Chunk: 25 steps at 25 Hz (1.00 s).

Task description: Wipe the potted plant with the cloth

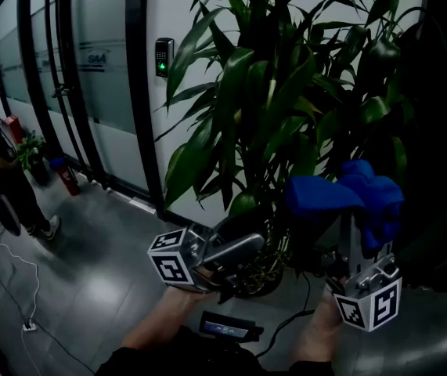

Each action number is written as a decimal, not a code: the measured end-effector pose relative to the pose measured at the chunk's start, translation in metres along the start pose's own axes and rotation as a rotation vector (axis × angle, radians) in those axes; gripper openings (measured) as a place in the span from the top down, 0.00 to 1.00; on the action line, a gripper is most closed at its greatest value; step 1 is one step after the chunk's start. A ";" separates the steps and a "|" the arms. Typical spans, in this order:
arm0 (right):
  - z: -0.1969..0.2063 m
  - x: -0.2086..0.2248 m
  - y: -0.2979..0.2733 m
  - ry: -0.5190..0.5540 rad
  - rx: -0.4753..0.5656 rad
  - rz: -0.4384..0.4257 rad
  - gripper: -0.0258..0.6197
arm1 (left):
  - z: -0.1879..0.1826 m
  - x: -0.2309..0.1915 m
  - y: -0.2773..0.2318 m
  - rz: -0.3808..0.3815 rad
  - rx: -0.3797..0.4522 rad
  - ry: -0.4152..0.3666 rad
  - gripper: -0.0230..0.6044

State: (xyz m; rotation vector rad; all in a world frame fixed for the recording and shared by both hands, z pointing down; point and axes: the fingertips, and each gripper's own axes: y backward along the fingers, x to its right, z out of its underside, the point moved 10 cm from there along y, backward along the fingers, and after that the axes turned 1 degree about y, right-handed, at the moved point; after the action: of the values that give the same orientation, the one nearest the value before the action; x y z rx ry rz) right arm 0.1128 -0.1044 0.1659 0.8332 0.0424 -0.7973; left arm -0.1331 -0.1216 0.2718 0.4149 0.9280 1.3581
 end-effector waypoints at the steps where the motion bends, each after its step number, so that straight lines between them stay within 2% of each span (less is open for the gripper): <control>1: -0.006 0.003 0.000 0.028 0.018 0.020 0.82 | 0.002 0.000 -0.002 0.005 -0.005 -0.001 0.51; 3: -0.012 0.006 -0.004 0.076 0.033 0.031 0.82 | 0.005 0.002 -0.007 0.012 -0.017 -0.009 0.50; 5: -0.008 0.006 -0.013 0.092 0.007 -0.005 0.82 | 0.008 0.003 -0.011 0.015 -0.027 -0.021 0.48; 10: 0.027 -0.010 -0.037 0.053 -0.141 -0.166 0.82 | 0.010 0.010 -0.019 0.039 -0.040 -0.054 0.39; 15: 0.043 -0.038 -0.031 0.055 -0.249 -0.305 0.82 | 0.011 0.019 -0.021 0.035 -0.087 -0.146 0.34; 20: 0.052 -0.052 -0.016 0.033 -0.293 -0.357 0.82 | 0.011 0.021 -0.021 0.023 -0.100 -0.199 0.30; 25: 0.059 -0.066 0.003 0.011 -0.341 -0.414 0.82 | 0.012 0.019 -0.017 0.010 -0.086 -0.202 0.29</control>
State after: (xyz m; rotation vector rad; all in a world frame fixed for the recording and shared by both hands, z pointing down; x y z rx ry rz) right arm 0.0524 -0.1026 0.2307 0.5083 0.3605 -1.1369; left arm -0.1138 -0.1043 0.2605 0.4819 0.6992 1.3331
